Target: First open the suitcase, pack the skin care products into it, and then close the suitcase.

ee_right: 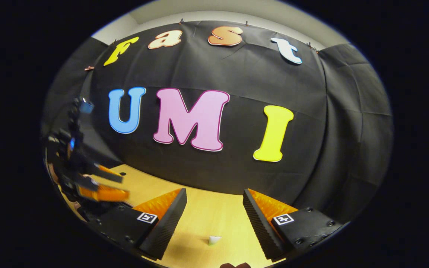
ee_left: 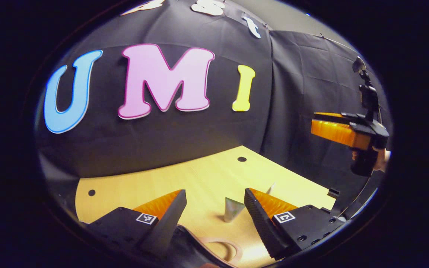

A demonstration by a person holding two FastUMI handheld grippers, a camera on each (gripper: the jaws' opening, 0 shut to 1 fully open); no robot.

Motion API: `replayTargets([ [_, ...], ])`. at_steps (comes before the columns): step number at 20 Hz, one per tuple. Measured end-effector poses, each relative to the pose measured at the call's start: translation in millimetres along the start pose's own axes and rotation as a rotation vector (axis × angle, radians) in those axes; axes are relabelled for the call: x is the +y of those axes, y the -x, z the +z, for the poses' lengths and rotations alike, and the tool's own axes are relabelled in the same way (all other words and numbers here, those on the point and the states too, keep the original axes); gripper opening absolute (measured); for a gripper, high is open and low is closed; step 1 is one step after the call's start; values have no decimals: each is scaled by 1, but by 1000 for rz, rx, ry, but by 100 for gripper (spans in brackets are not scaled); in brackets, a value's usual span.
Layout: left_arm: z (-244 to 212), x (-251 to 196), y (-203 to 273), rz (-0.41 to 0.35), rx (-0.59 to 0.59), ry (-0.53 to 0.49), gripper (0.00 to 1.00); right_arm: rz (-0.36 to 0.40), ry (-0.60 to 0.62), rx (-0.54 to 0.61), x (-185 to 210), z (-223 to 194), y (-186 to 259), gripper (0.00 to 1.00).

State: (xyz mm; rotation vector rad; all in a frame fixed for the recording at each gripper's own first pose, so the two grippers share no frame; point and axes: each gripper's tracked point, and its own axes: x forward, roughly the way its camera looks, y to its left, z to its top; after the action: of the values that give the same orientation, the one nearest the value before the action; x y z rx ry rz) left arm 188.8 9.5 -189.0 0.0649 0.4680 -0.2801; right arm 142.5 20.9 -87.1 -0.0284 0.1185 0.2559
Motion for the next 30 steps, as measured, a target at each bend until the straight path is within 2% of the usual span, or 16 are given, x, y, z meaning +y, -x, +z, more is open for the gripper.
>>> replayTargets([
  [4,-70,-21,-65,-26,191,81,99,9,-29,31,-33,-12,2,96],
  [6,-93,-33,-92,-43,249,78,97,-11,-36,68,-55,-28,0,96],
  [9,-116,-40,-131,-31,320,55,96,-20,-42,124,-70,-61,-8,96],
  [12,-134,-40,-159,-9,382,47,96,8,-66,225,-63,-112,-21,96],
  [14,-130,-40,-165,1,384,81,42,31,-110,273,-52,-142,-33,96],
  [16,-126,-36,-161,39,391,72,33,50,-155,341,-39,-174,-47,96],
  [20,-93,-48,-134,-10,359,122,29,95,-229,481,-17,-243,-60,97],
  [24,-65,-42,-61,2,322,144,29,102,-248,612,1,-310,-77,99],
  [25,-66,-36,-48,21,332,150,26,107,-247,627,5,-323,-83,99],
  [26,-69,-28,-32,44,341,153,29,102,-247,652,7,-336,-88,99],
  [27,-72,-18,-12,71,350,154,29,134,-282,687,20,-352,-95,98],
  [28,-78,-7,7,98,365,154,33,136,-307,714,23,-357,-91,67],
  [29,-89,6,26,134,388,161,29,140,-335,708,27,-350,-95,37],
  [30,-100,20,45,164,418,174,29,147,-324,697,28,-345,-95,35],
])
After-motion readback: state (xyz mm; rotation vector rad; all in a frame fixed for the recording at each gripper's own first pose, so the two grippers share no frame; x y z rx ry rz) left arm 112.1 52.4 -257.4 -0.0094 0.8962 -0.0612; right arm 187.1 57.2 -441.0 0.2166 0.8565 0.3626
